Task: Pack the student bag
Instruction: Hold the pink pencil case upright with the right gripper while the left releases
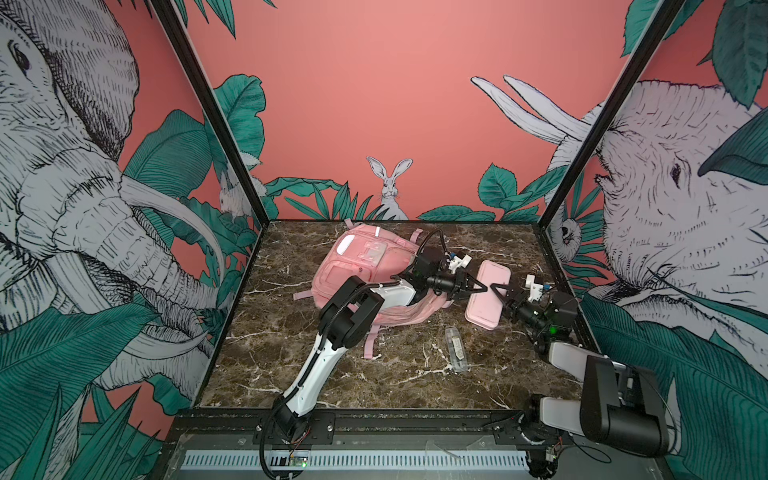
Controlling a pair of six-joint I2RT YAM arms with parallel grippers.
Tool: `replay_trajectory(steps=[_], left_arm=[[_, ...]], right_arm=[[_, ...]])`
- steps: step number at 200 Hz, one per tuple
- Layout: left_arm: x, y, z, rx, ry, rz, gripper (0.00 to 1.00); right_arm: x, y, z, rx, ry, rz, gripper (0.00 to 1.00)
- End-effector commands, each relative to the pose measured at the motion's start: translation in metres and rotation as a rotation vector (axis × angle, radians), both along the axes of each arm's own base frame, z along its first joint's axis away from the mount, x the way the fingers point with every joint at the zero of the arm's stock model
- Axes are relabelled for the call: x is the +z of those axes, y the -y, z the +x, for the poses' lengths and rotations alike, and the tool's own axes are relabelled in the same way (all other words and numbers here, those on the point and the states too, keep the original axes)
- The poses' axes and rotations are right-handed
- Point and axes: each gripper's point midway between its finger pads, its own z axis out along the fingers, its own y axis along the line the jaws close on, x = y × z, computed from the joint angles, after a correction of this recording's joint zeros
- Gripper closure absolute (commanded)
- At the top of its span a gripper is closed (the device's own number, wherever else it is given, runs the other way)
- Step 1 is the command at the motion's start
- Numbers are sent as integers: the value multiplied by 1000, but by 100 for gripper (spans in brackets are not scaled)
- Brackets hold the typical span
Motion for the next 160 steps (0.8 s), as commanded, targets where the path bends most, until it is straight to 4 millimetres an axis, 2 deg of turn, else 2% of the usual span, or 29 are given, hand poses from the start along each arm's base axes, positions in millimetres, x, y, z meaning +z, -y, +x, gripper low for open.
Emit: replay_trajectory(steps=[1,46,114,160], left_arm=[[35,-1,-5,-5,28,-49,81],[36,0,-4,-2,22,-55,79],[34,1,-1,6,15,-52,71],[35,1,-1,6,14,-52,59]], right_arm=[[44,-10,3,56,165,-19,55],[48,-13,3,57,172,-28,60],[45,-13,0,55,163,-53,74],[46,-14,0,56,165,-52,82]])
